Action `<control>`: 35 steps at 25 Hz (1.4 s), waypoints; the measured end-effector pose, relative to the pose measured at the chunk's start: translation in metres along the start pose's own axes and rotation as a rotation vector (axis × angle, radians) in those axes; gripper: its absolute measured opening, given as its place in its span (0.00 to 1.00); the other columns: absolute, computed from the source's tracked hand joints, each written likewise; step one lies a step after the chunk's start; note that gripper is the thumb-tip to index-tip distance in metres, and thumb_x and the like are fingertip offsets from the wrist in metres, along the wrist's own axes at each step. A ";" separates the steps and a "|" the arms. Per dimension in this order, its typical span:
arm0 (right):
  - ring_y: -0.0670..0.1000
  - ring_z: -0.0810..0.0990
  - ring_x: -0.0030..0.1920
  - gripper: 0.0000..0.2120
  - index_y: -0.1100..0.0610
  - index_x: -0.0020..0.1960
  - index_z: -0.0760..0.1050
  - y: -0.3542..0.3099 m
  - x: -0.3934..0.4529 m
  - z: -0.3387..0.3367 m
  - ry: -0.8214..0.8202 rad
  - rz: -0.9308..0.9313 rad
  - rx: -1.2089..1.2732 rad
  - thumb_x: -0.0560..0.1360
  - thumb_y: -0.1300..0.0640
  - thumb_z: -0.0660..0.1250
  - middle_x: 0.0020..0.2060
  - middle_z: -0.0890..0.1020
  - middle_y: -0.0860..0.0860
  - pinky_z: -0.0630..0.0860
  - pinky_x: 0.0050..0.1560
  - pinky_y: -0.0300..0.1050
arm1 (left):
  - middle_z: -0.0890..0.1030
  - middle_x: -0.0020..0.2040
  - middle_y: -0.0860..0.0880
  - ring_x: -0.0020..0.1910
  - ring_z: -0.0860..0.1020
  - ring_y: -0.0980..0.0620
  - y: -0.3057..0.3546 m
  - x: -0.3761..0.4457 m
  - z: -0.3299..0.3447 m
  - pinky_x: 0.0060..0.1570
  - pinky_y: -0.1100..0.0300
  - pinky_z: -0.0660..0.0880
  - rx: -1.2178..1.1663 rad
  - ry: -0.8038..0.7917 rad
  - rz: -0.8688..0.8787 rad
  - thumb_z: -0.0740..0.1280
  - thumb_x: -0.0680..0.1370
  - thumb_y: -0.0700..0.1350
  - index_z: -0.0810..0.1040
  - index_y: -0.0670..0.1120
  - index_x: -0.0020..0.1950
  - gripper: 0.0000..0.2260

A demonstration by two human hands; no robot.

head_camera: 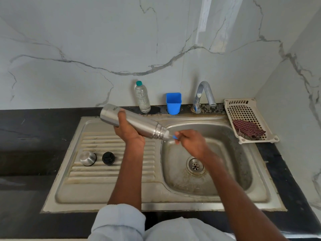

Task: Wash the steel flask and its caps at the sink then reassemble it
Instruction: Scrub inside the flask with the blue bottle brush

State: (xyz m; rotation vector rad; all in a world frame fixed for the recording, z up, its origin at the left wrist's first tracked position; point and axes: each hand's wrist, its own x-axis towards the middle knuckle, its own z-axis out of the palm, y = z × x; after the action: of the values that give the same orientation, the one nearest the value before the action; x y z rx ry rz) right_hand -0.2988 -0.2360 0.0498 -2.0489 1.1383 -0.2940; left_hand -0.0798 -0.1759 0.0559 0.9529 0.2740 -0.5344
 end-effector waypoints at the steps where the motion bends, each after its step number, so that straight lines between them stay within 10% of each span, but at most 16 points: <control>1: 0.49 0.74 0.34 0.20 0.51 0.38 0.82 0.018 -0.004 -0.010 0.011 0.045 0.093 0.85 0.47 0.62 0.28 0.76 0.46 0.70 0.41 0.47 | 0.84 0.54 0.41 0.49 0.87 0.39 0.009 0.007 -0.001 0.46 0.42 0.86 -0.037 -0.008 0.021 0.76 0.76 0.50 0.76 0.46 0.65 0.21; 10: 0.40 0.67 0.22 0.16 0.61 0.44 0.80 0.018 -0.015 -0.009 -0.053 0.114 0.427 0.87 0.59 0.59 0.20 0.73 0.44 0.64 0.26 0.32 | 0.84 0.56 0.38 0.52 0.86 0.35 0.019 0.021 0.000 0.48 0.40 0.85 -0.055 -0.052 0.034 0.76 0.76 0.50 0.76 0.45 0.67 0.22; 19: 0.43 0.68 0.24 0.10 0.65 0.48 0.81 0.018 -0.015 -0.015 -0.209 0.097 0.424 0.81 0.58 0.70 0.30 0.77 0.55 0.64 0.29 0.37 | 0.84 0.53 0.41 0.48 0.87 0.41 0.018 0.024 -0.001 0.45 0.44 0.86 -0.015 -0.012 0.030 0.76 0.77 0.48 0.76 0.45 0.66 0.20; 24: 0.44 0.74 0.31 0.16 0.43 0.37 0.78 0.008 0.004 0.001 0.003 -0.032 0.090 0.83 0.55 0.66 0.28 0.78 0.40 0.73 0.39 0.44 | 0.84 0.51 0.42 0.43 0.86 0.42 0.024 0.027 0.007 0.44 0.46 0.85 -0.032 -0.017 0.079 0.76 0.77 0.48 0.76 0.44 0.67 0.21; 35: 0.46 0.70 0.28 0.17 0.48 0.39 0.85 0.008 0.012 -0.010 -0.057 0.029 0.071 0.84 0.52 0.65 0.24 0.73 0.45 0.69 0.38 0.44 | 0.85 0.55 0.42 0.49 0.87 0.42 0.023 0.019 -0.004 0.42 0.48 0.85 -0.074 0.055 0.031 0.77 0.76 0.50 0.75 0.46 0.68 0.23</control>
State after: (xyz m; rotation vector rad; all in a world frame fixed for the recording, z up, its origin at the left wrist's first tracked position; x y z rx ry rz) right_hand -0.3026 -0.2532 0.0490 -1.9650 1.1073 -0.2566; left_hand -0.0513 -0.1675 0.0614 0.8996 0.3258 -0.4671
